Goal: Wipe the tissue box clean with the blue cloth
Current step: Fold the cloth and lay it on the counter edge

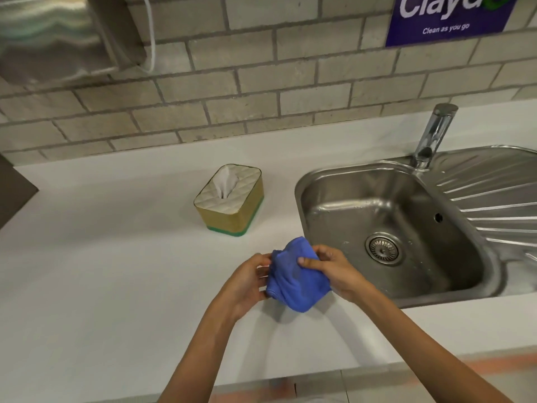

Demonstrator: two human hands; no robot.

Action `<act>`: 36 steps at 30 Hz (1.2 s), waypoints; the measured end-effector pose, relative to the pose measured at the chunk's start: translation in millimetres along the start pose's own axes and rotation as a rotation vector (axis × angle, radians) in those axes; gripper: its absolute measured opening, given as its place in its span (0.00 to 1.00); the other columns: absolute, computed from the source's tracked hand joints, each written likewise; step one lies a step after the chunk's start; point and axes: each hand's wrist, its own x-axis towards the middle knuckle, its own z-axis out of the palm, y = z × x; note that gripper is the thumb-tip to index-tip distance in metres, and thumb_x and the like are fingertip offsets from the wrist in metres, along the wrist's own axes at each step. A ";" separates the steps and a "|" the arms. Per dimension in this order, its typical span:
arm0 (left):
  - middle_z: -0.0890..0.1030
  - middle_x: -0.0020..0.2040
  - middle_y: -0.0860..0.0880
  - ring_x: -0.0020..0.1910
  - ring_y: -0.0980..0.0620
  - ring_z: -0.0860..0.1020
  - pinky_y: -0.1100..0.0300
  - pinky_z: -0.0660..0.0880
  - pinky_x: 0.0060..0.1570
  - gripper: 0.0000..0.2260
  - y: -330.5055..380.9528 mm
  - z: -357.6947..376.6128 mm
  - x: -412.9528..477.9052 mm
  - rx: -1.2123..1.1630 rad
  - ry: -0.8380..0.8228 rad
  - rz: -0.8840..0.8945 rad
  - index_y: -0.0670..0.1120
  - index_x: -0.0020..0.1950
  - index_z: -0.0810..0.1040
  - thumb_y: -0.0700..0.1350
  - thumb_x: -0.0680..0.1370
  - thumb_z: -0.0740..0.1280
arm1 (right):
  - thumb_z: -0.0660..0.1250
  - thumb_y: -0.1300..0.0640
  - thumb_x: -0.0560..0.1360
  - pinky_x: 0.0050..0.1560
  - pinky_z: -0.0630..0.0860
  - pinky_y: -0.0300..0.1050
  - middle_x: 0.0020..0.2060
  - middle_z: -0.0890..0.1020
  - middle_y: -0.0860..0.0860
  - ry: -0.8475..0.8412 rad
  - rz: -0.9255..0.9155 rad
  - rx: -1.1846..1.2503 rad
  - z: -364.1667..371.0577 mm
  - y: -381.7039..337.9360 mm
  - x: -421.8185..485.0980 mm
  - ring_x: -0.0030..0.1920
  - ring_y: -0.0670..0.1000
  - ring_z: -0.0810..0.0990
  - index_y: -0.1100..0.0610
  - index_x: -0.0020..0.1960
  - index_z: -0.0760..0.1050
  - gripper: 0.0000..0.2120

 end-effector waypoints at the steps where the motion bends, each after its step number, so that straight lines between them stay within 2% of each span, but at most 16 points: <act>1: 0.79 0.42 0.43 0.39 0.49 0.77 0.57 0.75 0.38 0.09 -5.0 2.8 1.6 0.043 0.001 -0.001 0.42 0.46 0.79 0.41 0.76 0.59 | 0.72 0.61 0.69 0.38 0.78 0.39 0.39 0.83 0.51 0.008 -0.015 0.030 -6.1 -0.5 -3.1 0.40 0.48 0.82 0.57 0.42 0.76 0.05; 4: 0.79 0.46 0.41 0.42 0.48 0.77 0.58 0.75 0.42 0.08 -20.1 11.3 6.4 0.047 0.014 -0.003 0.36 0.52 0.77 0.37 0.76 0.62 | 0.73 0.63 0.68 0.31 0.78 0.37 0.33 0.85 0.49 0.043 -0.042 0.156 -25.8 -3.4 -12.3 0.34 0.46 0.84 0.58 0.40 0.75 0.06; 6: 0.81 0.49 0.41 0.45 0.48 0.80 0.59 0.77 0.45 0.09 -27.7 15.2 7.4 -0.039 0.061 0.003 0.35 0.54 0.77 0.37 0.76 0.65 | 0.74 0.61 0.67 0.34 0.78 0.40 0.32 0.84 0.50 0.129 -0.058 0.143 -41.0 -5.3 -17.5 0.35 0.50 0.83 0.57 0.38 0.75 0.08; 8: 0.83 0.48 0.44 0.44 0.49 0.81 0.58 0.78 0.43 0.06 -33.9 20.7 7.5 -0.028 0.129 0.055 0.39 0.50 0.79 0.39 0.75 0.67 | 0.75 0.60 0.66 0.36 0.78 0.40 0.34 0.82 0.53 0.247 -0.081 0.074 -56.2 -5.7 -23.3 0.37 0.52 0.80 0.57 0.36 0.73 0.10; 10: 0.83 0.46 0.46 0.45 0.48 0.81 0.54 0.78 0.45 0.03 -38.7 29.8 7.6 0.046 0.212 0.137 0.42 0.47 0.79 0.41 0.75 0.68 | 0.75 0.58 0.66 0.31 0.74 0.38 0.31 0.79 0.52 0.362 -0.112 -0.065 -71.0 -3.6 -29.7 0.34 0.51 0.78 0.57 0.34 0.71 0.13; 12: 0.81 0.46 0.45 0.46 0.47 0.79 0.51 0.77 0.48 0.05 -44.8 43.2 7.1 0.116 0.287 0.239 0.41 0.47 0.76 0.43 0.76 0.67 | 0.75 0.54 0.66 0.34 0.74 0.43 0.31 0.79 0.54 0.445 -0.133 -0.259 -84.3 2.0 -37.6 0.35 0.53 0.77 0.59 0.33 0.71 0.15; 14: 0.78 0.44 0.50 0.45 0.51 0.77 0.62 0.76 0.45 0.06 -53.6 57.6 6.7 0.273 0.369 0.370 0.42 0.49 0.74 0.44 0.77 0.66 | 0.74 0.49 0.67 0.39 0.74 0.48 0.32 0.79 0.56 0.500 -0.124 -0.442 -96.6 9.2 -47.9 0.36 0.54 0.77 0.60 0.33 0.70 0.17; 15: 0.77 0.43 0.54 0.43 0.54 0.76 0.71 0.74 0.41 0.05 -59.0 64.5 6.1 0.357 0.411 0.431 0.44 0.49 0.73 0.45 0.77 0.66 | 0.73 0.48 0.67 0.39 0.73 0.47 0.30 0.78 0.56 0.510 -0.115 -0.501 -102.8 13.8 -53.4 0.35 0.54 0.77 0.58 0.32 0.69 0.18; 17: 0.74 0.40 0.58 0.40 0.60 0.74 0.78 0.71 0.36 0.04 -70.4 76.9 3.8 0.456 0.463 0.504 0.46 0.49 0.71 0.44 0.78 0.65 | 0.72 0.45 0.67 0.33 0.69 0.45 0.24 0.74 0.52 0.513 -0.096 -0.586 -115.0 24.3 -64.8 0.29 0.51 0.74 0.55 0.28 0.65 0.21; 19: 0.74 0.38 0.59 0.37 0.62 0.73 0.79 0.69 0.34 0.03 -83.6 87.0 1.7 0.522 0.475 0.532 0.47 0.49 0.70 0.43 0.78 0.65 | 0.71 0.43 0.67 0.29 0.65 0.44 0.21 0.71 0.51 0.519 -0.089 -0.677 -126.1 34.2 -75.1 0.26 0.50 0.71 0.55 0.26 0.63 0.24; 23: 0.73 0.35 0.56 0.34 0.58 0.72 0.75 0.68 0.33 0.04 -104.8 102.6 -2.7 0.645 0.486 0.561 0.44 0.51 0.72 0.42 0.78 0.64 | 0.70 0.41 0.67 0.25 0.61 0.42 0.20 0.69 0.48 0.536 -0.057 -0.808 -142.0 47.8 -87.6 0.24 0.47 0.68 0.54 0.25 0.62 0.25; 25: 0.78 0.42 0.50 0.38 0.53 0.75 0.71 0.66 0.36 0.08 -111.2 106.7 -4.8 0.695 0.490 0.559 0.43 0.56 0.72 0.43 0.78 0.63 | 0.70 0.41 0.67 0.25 0.60 0.41 0.21 0.69 0.48 0.550 -0.030 -0.860 -145.2 52.6 -89.6 0.26 0.46 0.68 0.53 0.26 0.63 0.24; 26: 0.80 0.48 0.47 0.43 0.50 0.77 0.67 0.68 0.42 0.11 -114.0 107.8 -5.4 0.730 0.495 0.550 0.43 0.59 0.72 0.44 0.78 0.63 | 0.70 0.40 0.67 0.26 0.60 0.40 0.22 0.70 0.47 0.555 -0.022 -0.887 -145.8 55.1 -89.9 0.26 0.46 0.69 0.53 0.27 0.64 0.23; 29: 0.75 0.63 0.47 0.56 0.45 0.77 0.55 0.73 0.51 0.17 -120.8 110.8 -6.1 0.924 0.546 0.514 0.47 0.67 0.67 0.48 0.79 0.60 | 0.70 0.40 0.67 0.31 0.64 0.41 0.29 0.75 0.50 0.551 -0.020 -0.959 -144.4 63.6 -88.7 0.32 0.51 0.73 0.54 0.32 0.67 0.20; 32: 0.71 0.65 0.44 0.57 0.43 0.75 0.51 0.75 0.47 0.19 -126.3 110.8 -4.5 1.152 0.598 0.520 0.47 0.70 0.67 0.47 0.79 0.61 | 0.69 0.39 0.67 0.35 0.68 0.42 0.38 0.79 0.54 0.602 -0.070 -1.000 -143.6 70.6 -88.1 0.36 0.52 0.74 0.57 0.42 0.72 0.21; 36: 0.71 0.67 0.40 0.60 0.42 0.73 0.52 0.72 0.53 0.15 -131.2 106.9 1.5 1.351 0.634 0.583 0.45 0.64 0.74 0.47 0.79 0.62 | 0.67 0.37 0.67 0.39 0.72 0.45 0.49 0.78 0.56 0.643 -0.117 -1.076 -142.2 77.2 -89.9 0.46 0.55 0.77 0.59 0.51 0.73 0.26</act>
